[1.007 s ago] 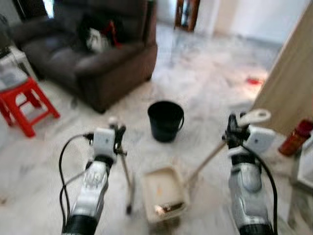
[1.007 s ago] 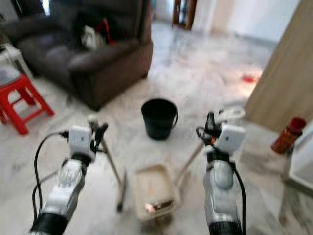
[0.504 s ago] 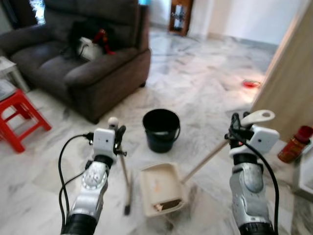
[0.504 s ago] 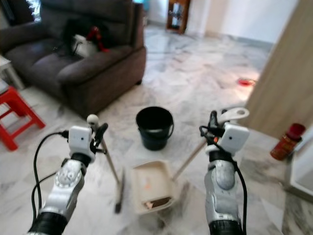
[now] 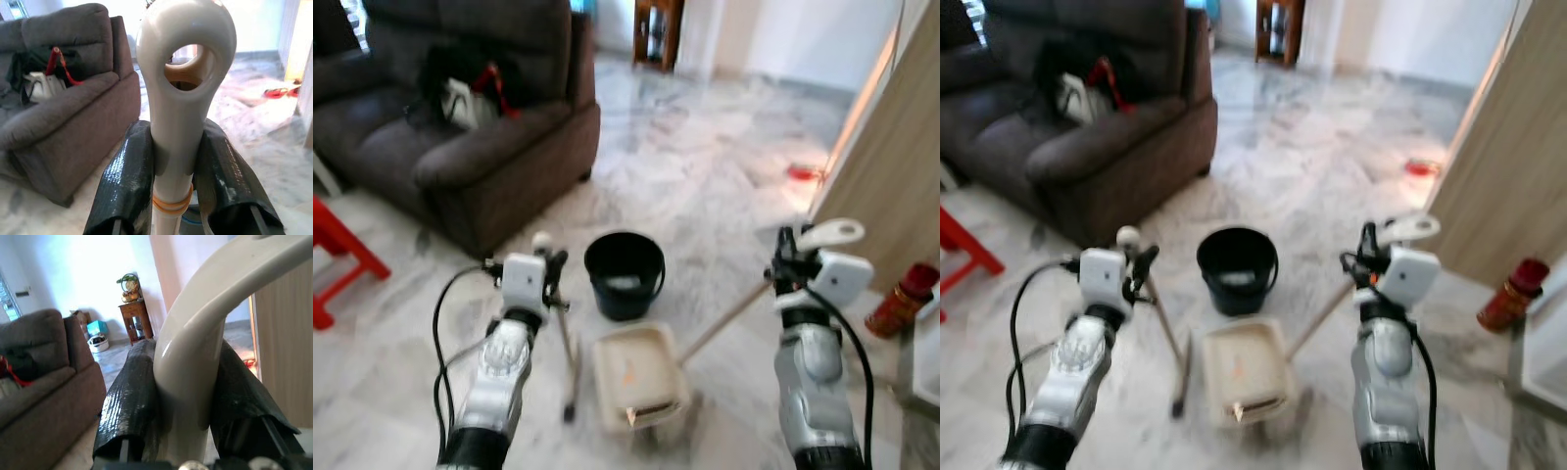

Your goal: Sweep floor

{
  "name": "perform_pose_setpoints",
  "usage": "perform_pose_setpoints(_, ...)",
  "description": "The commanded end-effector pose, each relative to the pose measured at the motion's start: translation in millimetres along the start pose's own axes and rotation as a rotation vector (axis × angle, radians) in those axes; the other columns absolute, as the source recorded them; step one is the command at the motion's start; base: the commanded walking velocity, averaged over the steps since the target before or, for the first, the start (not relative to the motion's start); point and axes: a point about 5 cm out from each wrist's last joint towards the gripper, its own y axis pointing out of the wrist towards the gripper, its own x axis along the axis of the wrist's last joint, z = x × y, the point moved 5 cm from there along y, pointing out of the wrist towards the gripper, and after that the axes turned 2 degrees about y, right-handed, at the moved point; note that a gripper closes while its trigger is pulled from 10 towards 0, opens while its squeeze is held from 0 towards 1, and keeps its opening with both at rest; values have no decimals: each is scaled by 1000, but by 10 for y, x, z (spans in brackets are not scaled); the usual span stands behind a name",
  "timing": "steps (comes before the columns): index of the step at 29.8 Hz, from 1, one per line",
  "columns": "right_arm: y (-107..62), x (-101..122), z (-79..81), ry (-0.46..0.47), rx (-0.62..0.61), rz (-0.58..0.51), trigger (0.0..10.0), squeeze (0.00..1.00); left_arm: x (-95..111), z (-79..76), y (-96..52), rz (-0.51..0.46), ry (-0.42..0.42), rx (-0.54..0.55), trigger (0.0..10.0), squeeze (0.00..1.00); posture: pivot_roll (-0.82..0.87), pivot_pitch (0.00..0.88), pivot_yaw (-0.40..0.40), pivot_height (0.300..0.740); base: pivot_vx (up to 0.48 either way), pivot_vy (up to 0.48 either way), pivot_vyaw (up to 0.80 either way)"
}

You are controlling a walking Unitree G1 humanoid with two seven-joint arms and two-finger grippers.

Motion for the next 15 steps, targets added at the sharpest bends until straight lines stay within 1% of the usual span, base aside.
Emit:
perform_pose_setpoints(1, 72, 198, -41, -16, -6, -70, 10000, 0, 151, -46, 62, -58, -12, -10, 10000, 0, -89, 0, 39, 740, 379, 0, 0)
perform_pose_setpoints(5, 91, 251, -64, -18, -11, -86, 10000, 0, 152, -45, 60, -58, -13, -10, 10000, 0, -89, 0, 39, 740, 376, 0, 0)
perform_pose_setpoints(7, 120, 342, -66, -9, -8, -111, 10000, 0, 156, -44, 60, -62, -13, -8, 10000, 0, -89, 0, 38, 740, 343, 0, 0)
perform_pose_setpoints(8, 143, 406, -49, -9, 2, -127, 10000, 0, 158, -43, 61, -64, -12, -8, 10000, 0, -90, 0, 38, 740, 0, 0, 0)
perform_pose_setpoints(11, 173, 491, -36, -5, 7, -152, 10000, 0, 163, -45, 62, -67, -12, -9, 10000, 0, -90, 0, 38, 740, 0, 0, 0)
perform_pose_setpoints(13, 209, 605, -32, 3, 1, -187, 10000, 0, 162, -51, 61, -67, -13, -10, 10000, 0, -90, 0, 38, 740, 0, 0, 0)
perform_pose_setpoints(14, 234, 703, -13, 3, -1, -219, 10000, 0, 164, -55, 61, -68, -13, -11, 10000, 0, -92, 0, 38, 740, 0, 0, 0)
perform_pose_setpoints(15, 241, 733, -5, 2, 0, -229, 10000, 0, 165, -56, 61, -68, -13, -12, 10000, 0, -92, 0, 38, 740, 0, 0, 0)
